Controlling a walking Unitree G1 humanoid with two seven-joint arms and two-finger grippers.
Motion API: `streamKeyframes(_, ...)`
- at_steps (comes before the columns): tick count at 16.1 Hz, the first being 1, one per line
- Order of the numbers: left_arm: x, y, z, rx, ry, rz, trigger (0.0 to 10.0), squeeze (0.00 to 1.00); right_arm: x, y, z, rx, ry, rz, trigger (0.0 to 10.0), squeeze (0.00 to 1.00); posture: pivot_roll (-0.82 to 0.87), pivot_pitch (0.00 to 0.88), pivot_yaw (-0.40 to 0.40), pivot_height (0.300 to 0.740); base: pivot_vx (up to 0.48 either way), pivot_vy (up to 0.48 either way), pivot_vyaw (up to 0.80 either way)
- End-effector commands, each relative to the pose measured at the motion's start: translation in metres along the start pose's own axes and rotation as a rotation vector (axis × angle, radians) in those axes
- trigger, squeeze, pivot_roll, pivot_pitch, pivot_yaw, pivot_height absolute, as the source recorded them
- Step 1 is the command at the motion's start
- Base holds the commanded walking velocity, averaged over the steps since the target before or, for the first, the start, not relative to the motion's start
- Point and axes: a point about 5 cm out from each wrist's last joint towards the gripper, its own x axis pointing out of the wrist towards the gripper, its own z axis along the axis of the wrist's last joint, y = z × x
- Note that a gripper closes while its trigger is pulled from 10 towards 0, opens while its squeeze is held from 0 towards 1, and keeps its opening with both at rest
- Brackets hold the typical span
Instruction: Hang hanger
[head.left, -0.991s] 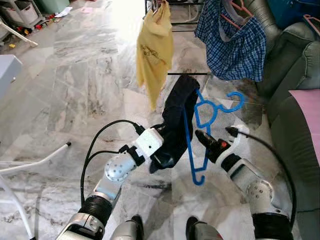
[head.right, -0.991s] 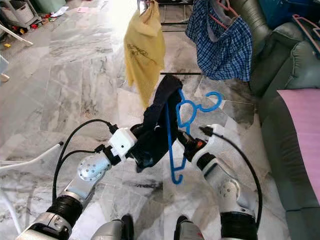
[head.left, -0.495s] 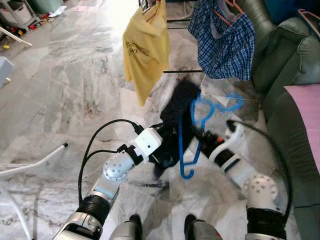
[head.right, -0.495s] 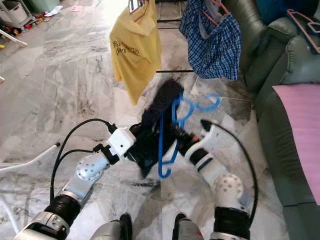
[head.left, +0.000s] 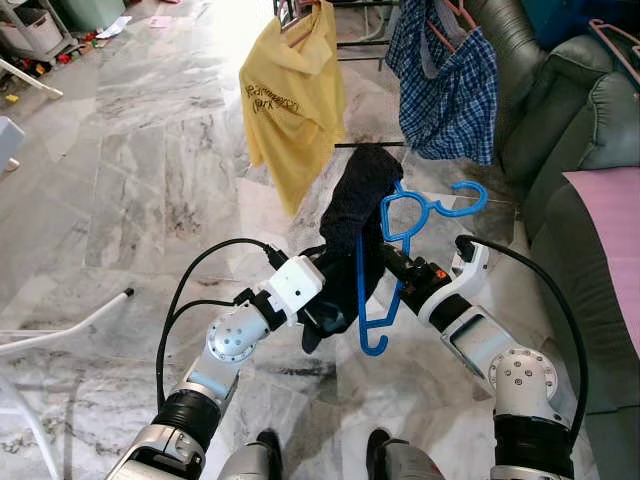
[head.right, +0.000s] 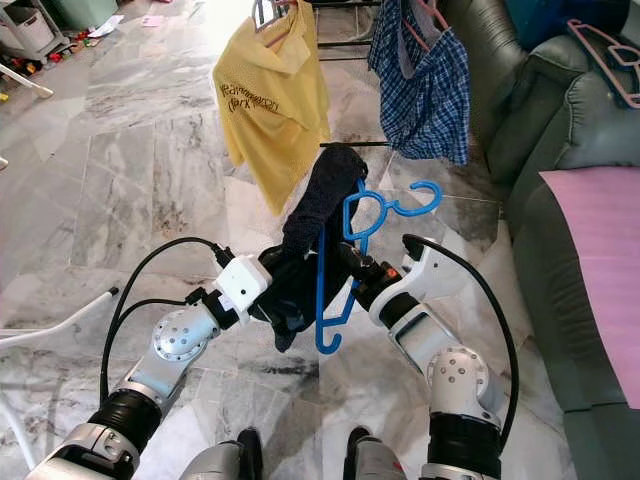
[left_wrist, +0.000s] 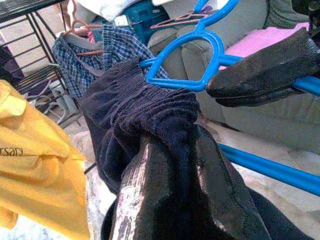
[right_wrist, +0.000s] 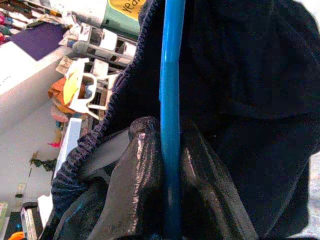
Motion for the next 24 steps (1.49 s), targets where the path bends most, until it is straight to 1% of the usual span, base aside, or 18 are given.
streamKeyframes(1,-0.003,-0.002,-0.004,0.001,0.016,-0.008,10.0,0.00,0.000,0.004,0.000,-0.002,-0.002,0.024,10.0,0.00,-0.09,0.216,0.059,0.740,0.000,0.000,0.00)
streamKeyframes(7,-0.003,-0.002,-0.004,0.001,0.016,-0.008,10.0,0.00,0.000,0.004,0.000,-0.002,-0.002,0.024,10.0,0.00,-0.09,0.216,0.059,0.740,0.000,0.000,0.00)
streamKeyframes(8,0.005,0.012,-0.003,0.026,0.056,0.114,10.0,0.00,-0.016,-0.038,-0.036,-0.473,0.262,-0.227,10.0,0.00,-0.10,0.208,0.061,0.740,0.000,0.000,0.00)
streamKeyframes(9,0.008,0.019,-0.003,0.025,0.083,0.184,10.0,0.00,-0.026,-0.055,-0.049,-0.711,0.365,-0.286,10.0,0.00,-0.10,0.209,0.058,0.740,0.000,0.000,0.00)
streamKeyframes(10,0.006,0.021,-0.007,-0.004,0.106,0.211,10.0,0.00,-0.022,-0.049,-0.046,-0.719,0.329,-0.264,10.0,0.00,-0.10,0.209,0.056,0.740,0.000,0.000,0.00)
streamKeyframes(11,0.003,0.022,-0.011,-0.040,0.125,0.242,10.0,0.00,-0.019,-0.044,-0.045,-0.754,0.309,-0.243,10.0,0.00,-0.10,0.208,0.050,0.740,0.000,0.000,0.00)
streamKeyframes(12,0.002,0.023,-0.013,-0.055,0.131,0.253,10.0,0.00,-0.018,-0.042,-0.045,-0.767,0.306,-0.236,10.0,0.00,-0.10,0.207,0.046,0.740,0.000,0.000,0.00)
streamKeyframes(13,0.002,0.023,-0.014,-0.061,0.134,0.255,10.0,0.00,-0.018,-0.042,-0.047,-0.783,0.317,-0.235,10.0,0.00,-0.10,0.207,0.045,0.740,0.000,0.000,0.00)
streamKeyframes(14,0.001,0.024,-0.015,-0.061,0.142,0.258,10.0,0.00,-0.018,-0.044,-0.052,-0.866,0.353,-0.214,10.0,0.00,-0.10,0.206,0.037,0.740,0.000,0.000,0.00)
streamKeyframes(16,0.003,0.024,-0.013,-0.061,0.136,0.260,10.0,0.00,-0.018,-0.044,-0.059,-0.910,0.398,-0.169,10.0,0.00,-0.10,0.207,0.032,0.740,0.000,0.000,0.00)
streamKeyframes(19,0.004,0.022,-0.012,-0.057,0.124,0.250,10.0,0.00,-0.023,-0.043,-0.072,-0.904,0.511,-0.094,10.0,0.00,-0.11,0.213,0.031,0.740,0.000,0.000,0.00)
streamKeyframes(20,0.005,0.021,-0.010,-0.057,0.112,0.240,10.0,0.00,-0.027,-0.043,-0.079,-0.901,0.563,-0.058,10.0,0.00,-0.11,0.215,0.032,0.740,0.000,0.000,0.00)
streamKeyframes(21,0.007,0.019,-0.008,-0.063,0.091,0.223,10.0,0.00,-0.033,-0.044,-0.090,-0.894,0.645,-0.001,10.0,0.00,-0.11,0.216,0.034,0.740,0.000,0.000,0.00)
streamKeyframes(22,0.008,0.018,-0.006,-0.070,0.079,0.212,10.0,0.00,-0.033,-0.047,-0.090,-0.893,0.642,-0.023,10.0,0.00,-0.11,0.216,0.035,0.740,0.000,0.000,0.00)
streamKeyframes(23,0.009,0.017,-0.003,-0.078,0.061,0.199,10.0,0.00,-0.030,-0.053,-0.086,-0.885,0.622,-0.072,10.0,0.00,-0.11,0.216,0.036,0.740,0.000,0.000,0.00)
streamKeyframes(24,0.008,0.016,0.002,-0.086,0.034,0.185,10.0,0.00,-0.026,-0.060,-0.079,-0.856,0.569,-0.147,10.0,0.00,-0.11,0.216,0.038,0.740,0.000,0.000,0.00)
